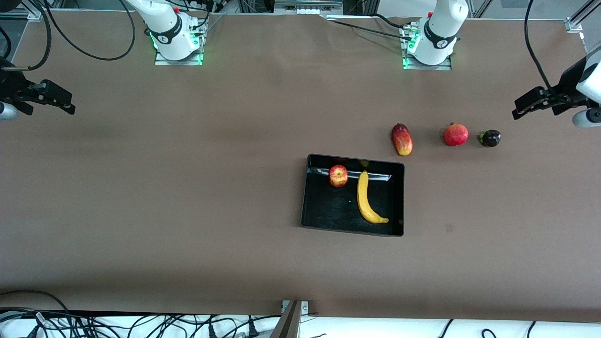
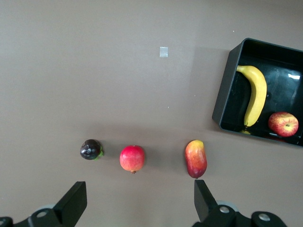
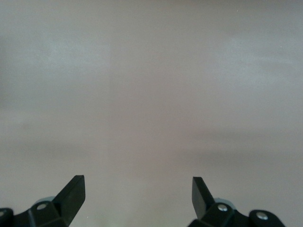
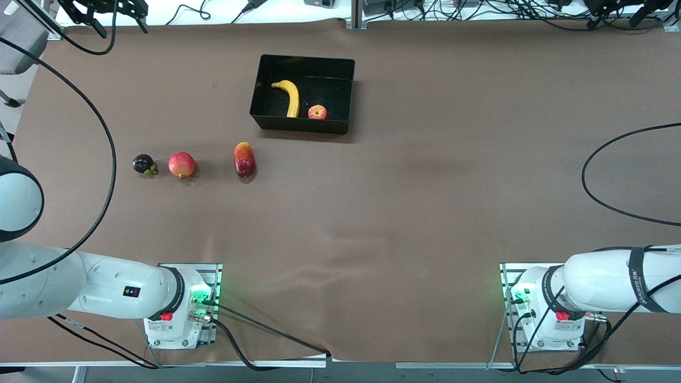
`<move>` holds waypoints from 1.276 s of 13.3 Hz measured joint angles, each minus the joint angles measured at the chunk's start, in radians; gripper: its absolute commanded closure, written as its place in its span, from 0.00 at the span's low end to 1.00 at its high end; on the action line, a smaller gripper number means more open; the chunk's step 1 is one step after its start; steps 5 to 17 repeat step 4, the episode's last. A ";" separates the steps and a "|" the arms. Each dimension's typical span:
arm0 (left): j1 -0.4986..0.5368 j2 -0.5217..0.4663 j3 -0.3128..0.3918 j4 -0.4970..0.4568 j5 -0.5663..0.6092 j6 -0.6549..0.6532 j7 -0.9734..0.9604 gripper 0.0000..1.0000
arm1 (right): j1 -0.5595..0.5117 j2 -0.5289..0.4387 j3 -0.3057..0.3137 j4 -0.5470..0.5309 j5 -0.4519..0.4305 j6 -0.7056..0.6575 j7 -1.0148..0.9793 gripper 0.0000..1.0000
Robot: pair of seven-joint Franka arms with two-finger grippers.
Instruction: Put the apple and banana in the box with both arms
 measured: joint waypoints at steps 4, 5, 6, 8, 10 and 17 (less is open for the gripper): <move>-0.015 0.043 -0.049 -0.001 0.000 0.041 -0.105 0.00 | 0.000 0.000 0.000 0.000 0.000 0.000 0.000 0.00; -0.015 0.043 -0.049 -0.001 0.000 0.041 -0.105 0.00 | 0.000 0.000 0.000 0.000 0.000 0.000 0.000 0.00; -0.015 0.043 -0.049 -0.001 0.000 0.041 -0.105 0.00 | 0.000 0.000 0.000 0.000 0.000 0.000 0.000 0.00; -0.015 0.043 -0.049 -0.001 0.000 0.041 -0.105 0.00 | 0.000 0.000 0.000 0.000 0.000 0.000 0.000 0.00; -0.015 0.043 -0.049 -0.001 0.000 0.041 -0.105 0.00 | 0.000 0.000 0.000 0.000 0.000 0.000 0.000 0.00; -0.015 0.043 -0.049 -0.001 0.000 0.041 -0.105 0.00 | 0.000 0.000 0.000 0.000 0.000 0.000 0.000 0.00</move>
